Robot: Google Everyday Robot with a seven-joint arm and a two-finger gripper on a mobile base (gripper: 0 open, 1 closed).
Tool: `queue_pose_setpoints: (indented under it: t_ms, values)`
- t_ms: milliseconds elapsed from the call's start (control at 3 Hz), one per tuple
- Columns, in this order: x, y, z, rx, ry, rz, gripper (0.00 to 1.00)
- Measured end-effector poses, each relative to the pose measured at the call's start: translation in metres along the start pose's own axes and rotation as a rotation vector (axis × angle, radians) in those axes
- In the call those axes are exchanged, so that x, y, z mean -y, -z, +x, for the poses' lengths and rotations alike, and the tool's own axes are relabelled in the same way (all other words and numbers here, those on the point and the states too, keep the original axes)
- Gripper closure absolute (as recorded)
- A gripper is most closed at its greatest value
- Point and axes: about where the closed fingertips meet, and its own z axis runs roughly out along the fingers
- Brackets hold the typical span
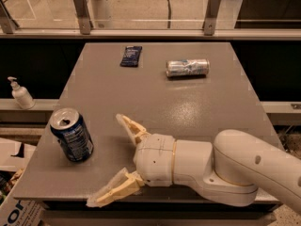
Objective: Move pepsi can near redbull can
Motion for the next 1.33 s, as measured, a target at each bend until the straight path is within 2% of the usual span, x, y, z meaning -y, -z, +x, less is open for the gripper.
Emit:
queue_pose_setpoints:
  t_ms: [333, 1000, 1333]
  values:
    - [-0.006, -0.028, 0.003, 0.022, 0.004, 0.003, 0.00]
    - [-0.009, -0.081, -0.010, 0.035, -0.015, -0.003, 0.00]
    - [-0.006, -0.094, -0.019, 0.042, -0.016, 0.003, 0.16]
